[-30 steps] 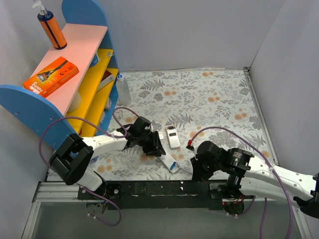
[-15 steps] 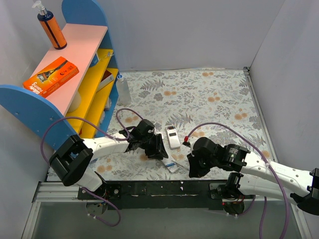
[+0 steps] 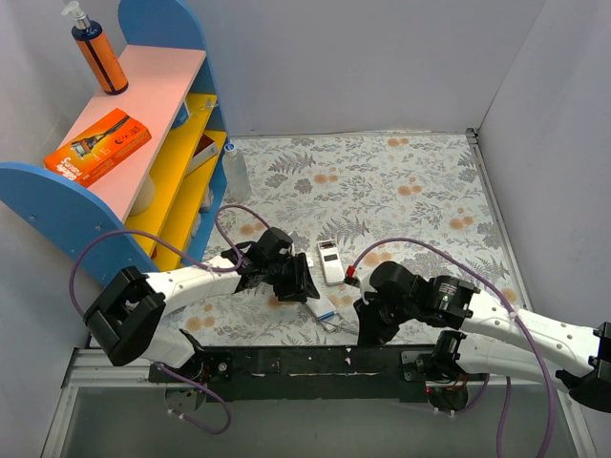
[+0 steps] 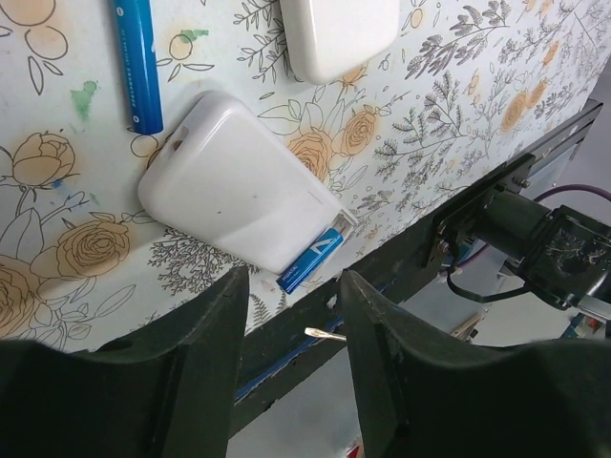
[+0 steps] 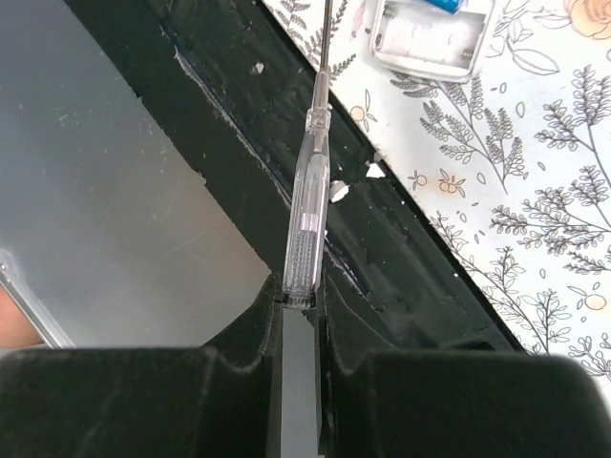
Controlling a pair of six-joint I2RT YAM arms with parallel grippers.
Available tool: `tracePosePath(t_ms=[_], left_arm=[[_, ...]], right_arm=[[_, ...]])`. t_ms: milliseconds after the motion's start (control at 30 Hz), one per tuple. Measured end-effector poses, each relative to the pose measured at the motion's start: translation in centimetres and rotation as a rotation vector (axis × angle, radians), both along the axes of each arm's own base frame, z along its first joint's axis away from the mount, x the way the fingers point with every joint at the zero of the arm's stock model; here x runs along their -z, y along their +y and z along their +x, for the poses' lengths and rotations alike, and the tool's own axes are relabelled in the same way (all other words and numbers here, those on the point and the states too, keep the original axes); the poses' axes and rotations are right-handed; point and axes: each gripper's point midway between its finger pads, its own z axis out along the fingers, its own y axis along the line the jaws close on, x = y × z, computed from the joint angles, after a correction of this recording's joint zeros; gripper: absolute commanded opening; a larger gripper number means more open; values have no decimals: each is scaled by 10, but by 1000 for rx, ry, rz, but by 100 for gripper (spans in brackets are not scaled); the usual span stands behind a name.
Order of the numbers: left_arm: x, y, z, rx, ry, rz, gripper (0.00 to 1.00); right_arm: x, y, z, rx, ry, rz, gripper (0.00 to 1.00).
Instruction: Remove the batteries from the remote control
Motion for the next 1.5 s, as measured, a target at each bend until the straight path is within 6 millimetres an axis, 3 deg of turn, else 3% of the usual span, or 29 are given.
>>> tracePosePath(t_ms=[200, 733, 1167, 1367, 1500], left_arm=[[-2, 5, 1, -15, -10, 18, 44], [-11, 16, 10, -68, -52, 51, 49], [-10, 17, 10, -71, -54, 52, 49], [-9, 18, 10, -73, -52, 53, 49], [-6, 19, 8, -74, -47, 57, 50]], right_arm=[[6, -5, -7, -39, 24, -18, 1], [23, -11, 2, -27, 9, -125, 1], [8, -1, 27, 15, -92, -145, 1], [17, -14, 40, 59, -148, -231, 1], [13, -25, 54, 106, -211, -287, 1]])
